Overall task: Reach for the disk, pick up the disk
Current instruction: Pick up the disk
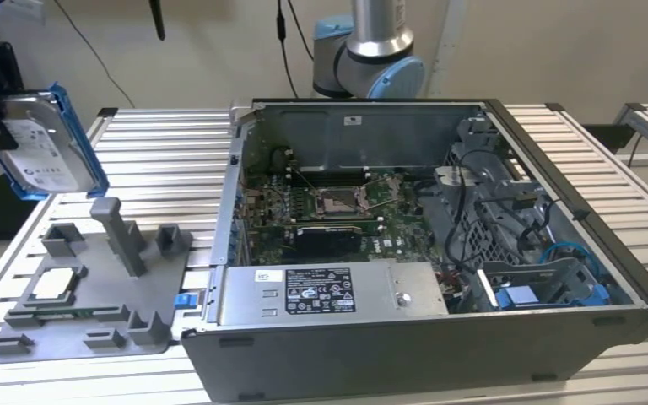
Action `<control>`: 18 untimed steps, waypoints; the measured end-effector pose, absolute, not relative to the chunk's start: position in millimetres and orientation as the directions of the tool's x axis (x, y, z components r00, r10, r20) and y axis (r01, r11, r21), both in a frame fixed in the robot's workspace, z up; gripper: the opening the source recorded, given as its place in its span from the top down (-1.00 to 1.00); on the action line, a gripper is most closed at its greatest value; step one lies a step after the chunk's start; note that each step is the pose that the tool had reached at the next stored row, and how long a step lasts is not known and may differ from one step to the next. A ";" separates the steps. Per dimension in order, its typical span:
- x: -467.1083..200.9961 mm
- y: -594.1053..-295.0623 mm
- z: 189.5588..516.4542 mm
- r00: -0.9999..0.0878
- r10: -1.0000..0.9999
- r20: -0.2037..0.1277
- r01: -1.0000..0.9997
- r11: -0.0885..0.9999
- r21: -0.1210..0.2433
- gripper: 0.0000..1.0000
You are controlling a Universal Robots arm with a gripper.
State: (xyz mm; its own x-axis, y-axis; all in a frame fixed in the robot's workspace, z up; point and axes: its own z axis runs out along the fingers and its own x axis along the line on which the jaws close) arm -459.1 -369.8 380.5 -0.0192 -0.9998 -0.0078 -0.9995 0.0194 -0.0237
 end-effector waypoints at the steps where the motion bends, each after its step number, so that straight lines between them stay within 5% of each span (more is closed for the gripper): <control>1: -459.2 -369.8 382.5 -0.019 -1.000 -0.008 -1.000 0.019 -0.024 1.00; 18: -459.4 -369.8 400.2 -0.019 -1.000 -0.008 -0.999 0.019 -0.029 1.00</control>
